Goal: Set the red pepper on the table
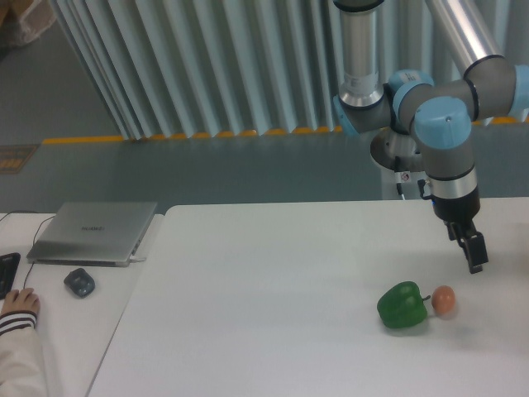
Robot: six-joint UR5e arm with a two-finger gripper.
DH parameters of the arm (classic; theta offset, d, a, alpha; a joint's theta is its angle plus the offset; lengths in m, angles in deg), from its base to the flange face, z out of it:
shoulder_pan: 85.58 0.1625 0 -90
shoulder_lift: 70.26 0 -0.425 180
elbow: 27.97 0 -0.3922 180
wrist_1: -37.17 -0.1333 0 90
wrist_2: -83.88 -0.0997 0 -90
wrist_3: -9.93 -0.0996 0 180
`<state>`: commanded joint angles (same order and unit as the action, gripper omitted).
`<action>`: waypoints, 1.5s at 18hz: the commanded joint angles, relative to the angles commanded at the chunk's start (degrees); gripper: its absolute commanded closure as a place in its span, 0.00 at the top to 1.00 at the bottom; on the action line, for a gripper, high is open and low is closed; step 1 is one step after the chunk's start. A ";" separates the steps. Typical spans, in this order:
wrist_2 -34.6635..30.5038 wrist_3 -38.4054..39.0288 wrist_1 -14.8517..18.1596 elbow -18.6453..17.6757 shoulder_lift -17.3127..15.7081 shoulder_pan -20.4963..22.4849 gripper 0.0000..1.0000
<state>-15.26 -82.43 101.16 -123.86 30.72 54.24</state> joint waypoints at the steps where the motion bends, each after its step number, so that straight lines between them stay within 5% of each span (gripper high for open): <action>1: -0.09 -1.84 0.09 0.00 -0.09 0.53 1.00; 8: -2.54 -17.75 -0.09 1.84 0.18 5.89 1.00; 13: -8.70 -18.38 -0.44 3.69 2.63 7.38 1.00; 19: -6.07 -18.55 -0.61 4.31 5.89 16.95 1.00; 27: -3.69 -27.70 -0.70 5.10 7.20 21.27 1.00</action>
<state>-18.95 -110.13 100.46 -118.76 37.93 75.51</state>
